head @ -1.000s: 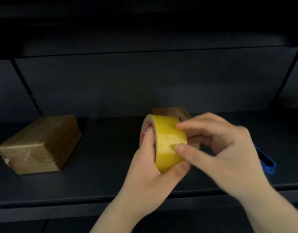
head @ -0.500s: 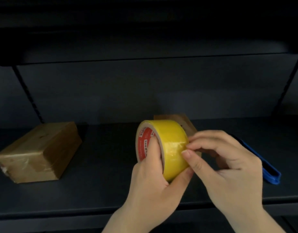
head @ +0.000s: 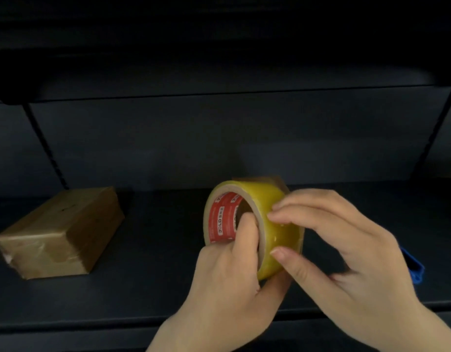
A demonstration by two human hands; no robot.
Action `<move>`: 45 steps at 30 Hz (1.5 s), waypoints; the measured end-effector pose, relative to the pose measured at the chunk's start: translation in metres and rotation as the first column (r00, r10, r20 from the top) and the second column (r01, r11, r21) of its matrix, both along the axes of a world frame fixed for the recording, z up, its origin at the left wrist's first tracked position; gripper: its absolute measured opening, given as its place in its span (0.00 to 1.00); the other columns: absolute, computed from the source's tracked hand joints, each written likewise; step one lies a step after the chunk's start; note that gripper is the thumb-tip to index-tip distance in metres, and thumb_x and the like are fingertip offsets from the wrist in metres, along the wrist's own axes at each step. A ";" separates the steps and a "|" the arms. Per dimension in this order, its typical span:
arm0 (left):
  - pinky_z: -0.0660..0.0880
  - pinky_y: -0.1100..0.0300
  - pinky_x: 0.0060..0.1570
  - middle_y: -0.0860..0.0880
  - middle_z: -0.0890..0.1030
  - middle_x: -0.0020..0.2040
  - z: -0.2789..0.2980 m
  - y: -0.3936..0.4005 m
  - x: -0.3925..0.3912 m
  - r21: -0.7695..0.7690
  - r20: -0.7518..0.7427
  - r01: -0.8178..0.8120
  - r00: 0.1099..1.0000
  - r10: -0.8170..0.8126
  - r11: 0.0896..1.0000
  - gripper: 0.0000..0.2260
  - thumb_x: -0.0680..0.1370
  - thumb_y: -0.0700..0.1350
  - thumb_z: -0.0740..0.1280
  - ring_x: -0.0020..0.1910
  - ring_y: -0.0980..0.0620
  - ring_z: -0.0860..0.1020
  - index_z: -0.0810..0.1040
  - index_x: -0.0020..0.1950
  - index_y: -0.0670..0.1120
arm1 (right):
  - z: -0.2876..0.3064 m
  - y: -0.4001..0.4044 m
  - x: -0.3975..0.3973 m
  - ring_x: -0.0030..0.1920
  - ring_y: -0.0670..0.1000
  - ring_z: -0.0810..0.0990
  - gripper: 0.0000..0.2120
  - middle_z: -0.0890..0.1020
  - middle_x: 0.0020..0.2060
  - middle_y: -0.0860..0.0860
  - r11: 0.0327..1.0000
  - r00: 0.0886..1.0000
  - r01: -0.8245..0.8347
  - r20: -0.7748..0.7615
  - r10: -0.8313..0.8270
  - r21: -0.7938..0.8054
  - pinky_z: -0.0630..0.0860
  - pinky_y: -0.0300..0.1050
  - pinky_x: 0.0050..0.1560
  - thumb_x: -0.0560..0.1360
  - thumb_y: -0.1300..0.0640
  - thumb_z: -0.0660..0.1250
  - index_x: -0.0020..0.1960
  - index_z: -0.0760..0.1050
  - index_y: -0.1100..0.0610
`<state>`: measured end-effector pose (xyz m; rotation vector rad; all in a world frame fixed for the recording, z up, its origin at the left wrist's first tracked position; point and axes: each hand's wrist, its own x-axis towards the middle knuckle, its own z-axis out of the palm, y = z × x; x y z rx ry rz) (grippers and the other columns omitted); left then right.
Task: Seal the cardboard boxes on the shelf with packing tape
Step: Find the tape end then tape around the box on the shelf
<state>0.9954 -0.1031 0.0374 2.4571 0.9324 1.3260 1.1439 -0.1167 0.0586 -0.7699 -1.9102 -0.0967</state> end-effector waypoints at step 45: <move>0.76 0.66 0.38 0.66 0.73 0.42 -0.020 0.007 0.003 -0.141 -0.026 0.011 1.000 -0.015 0.990 0.25 0.67 0.60 0.59 0.45 0.62 0.77 0.46 0.55 0.76 | -0.020 0.008 -0.008 0.51 0.38 0.75 0.09 0.77 0.48 0.40 0.989 0.986 0.092 -0.128 -0.107 -0.117 0.70 0.27 0.51 0.71 0.48 0.65 0.49 0.76 0.48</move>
